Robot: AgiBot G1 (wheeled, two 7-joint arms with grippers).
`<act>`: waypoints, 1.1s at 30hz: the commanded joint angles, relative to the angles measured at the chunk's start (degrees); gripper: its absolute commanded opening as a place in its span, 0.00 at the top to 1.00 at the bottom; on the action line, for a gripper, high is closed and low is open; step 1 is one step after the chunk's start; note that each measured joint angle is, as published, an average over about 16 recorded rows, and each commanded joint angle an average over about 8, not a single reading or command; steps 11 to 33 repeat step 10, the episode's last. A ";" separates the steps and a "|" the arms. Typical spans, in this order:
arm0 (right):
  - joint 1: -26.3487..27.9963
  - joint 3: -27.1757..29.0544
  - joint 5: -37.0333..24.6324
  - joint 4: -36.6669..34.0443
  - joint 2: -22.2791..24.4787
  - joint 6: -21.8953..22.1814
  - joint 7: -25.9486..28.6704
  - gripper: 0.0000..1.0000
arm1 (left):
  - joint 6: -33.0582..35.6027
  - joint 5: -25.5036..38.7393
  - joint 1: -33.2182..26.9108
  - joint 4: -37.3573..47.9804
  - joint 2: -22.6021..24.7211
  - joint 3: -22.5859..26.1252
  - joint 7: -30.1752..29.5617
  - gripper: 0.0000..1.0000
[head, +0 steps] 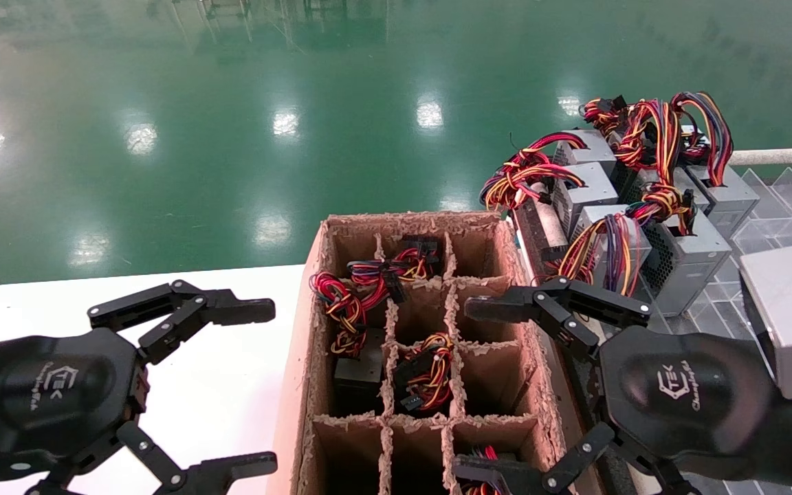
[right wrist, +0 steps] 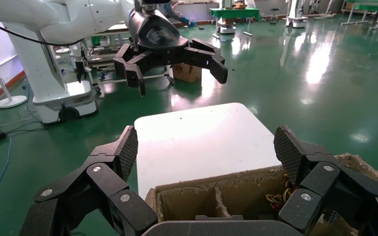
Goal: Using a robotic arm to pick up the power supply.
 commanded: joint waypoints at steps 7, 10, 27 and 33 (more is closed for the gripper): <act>0.00 0.00 0.00 0.00 0.00 0.00 0.00 0.00 | 0.00 0.00 0.00 0.00 0.00 0.00 0.00 0.00; 0.00 0.00 0.00 0.00 0.00 0.00 0.00 0.00 | 0.00 0.00 0.00 0.00 0.00 0.00 0.00 0.00; 0.00 0.00 0.00 0.00 0.00 0.00 0.00 0.00 | 0.00 0.00 0.00 0.00 0.00 0.00 0.00 0.00; 0.00 0.00 0.00 0.00 0.00 0.00 0.00 0.00 | 0.00 0.00 0.00 0.00 0.00 0.00 0.00 0.00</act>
